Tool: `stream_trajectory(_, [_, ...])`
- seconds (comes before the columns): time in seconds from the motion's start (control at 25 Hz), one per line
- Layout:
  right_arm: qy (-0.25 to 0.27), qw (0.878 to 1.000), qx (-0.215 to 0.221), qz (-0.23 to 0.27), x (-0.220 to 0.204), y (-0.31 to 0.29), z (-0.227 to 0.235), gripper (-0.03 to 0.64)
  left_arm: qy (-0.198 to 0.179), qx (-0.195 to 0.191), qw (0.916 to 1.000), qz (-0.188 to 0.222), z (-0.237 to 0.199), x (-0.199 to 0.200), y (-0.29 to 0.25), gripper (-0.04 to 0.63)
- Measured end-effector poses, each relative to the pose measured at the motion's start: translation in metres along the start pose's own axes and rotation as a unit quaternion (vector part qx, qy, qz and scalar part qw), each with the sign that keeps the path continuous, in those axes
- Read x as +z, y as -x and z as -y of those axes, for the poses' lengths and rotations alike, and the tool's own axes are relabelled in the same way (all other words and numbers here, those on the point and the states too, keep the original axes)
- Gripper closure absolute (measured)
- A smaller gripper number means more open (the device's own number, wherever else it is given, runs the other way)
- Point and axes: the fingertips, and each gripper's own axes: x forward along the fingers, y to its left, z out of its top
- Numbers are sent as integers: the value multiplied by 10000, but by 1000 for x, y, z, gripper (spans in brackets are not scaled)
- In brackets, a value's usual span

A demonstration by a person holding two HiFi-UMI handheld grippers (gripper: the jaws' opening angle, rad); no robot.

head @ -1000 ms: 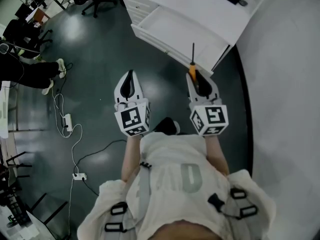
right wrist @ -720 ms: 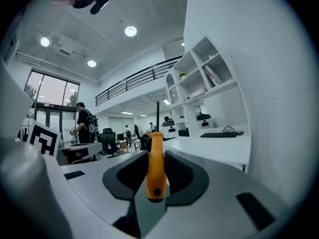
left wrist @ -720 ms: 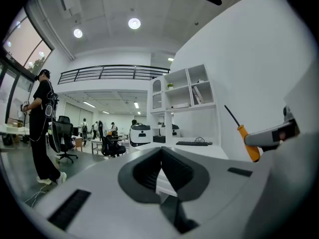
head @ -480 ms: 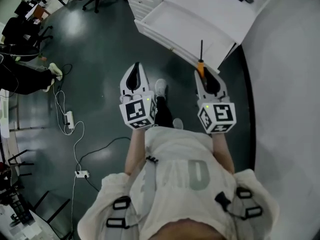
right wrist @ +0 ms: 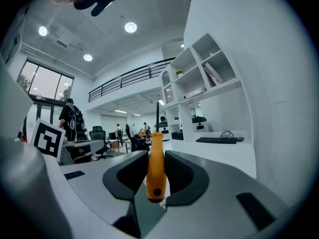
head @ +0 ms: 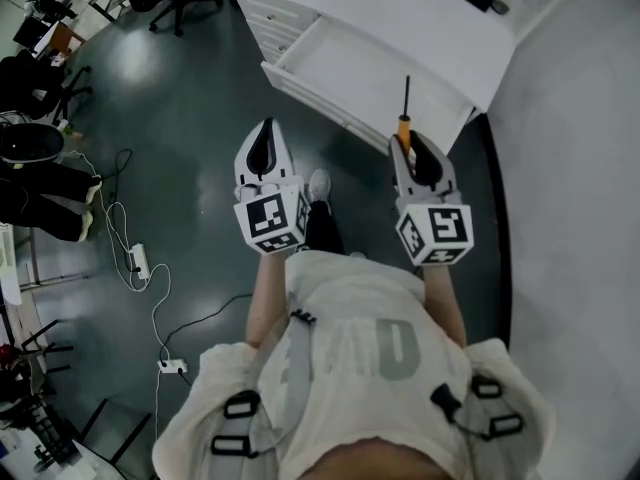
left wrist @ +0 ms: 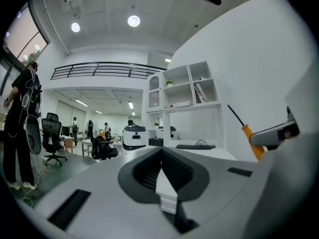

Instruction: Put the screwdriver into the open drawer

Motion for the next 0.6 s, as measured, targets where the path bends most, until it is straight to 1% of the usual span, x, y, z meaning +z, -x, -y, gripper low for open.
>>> stream_trajectory(0.2, [-9, 9999, 41, -92, 3, -65, -1, 515, 80, 16, 9999, -70, -32, -8, -56, 589])
stream_trajectory(0.32, [-44, 9998, 48, -161, 8, -104, 3, 515, 82, 10, 9998, -191, -46, -12, -91, 589])
stream_trajectory(0.48, [-59, 9997, -1, -240, 18, -156, 10, 515, 37, -66, 9996, -266, -64, -10, -139, 589])
stream_trajectory(0.6, [-37, 9996, -39, -280, 27, -194, 8, 515, 115, -132, 9995, -268, -82, -5, -172, 589])
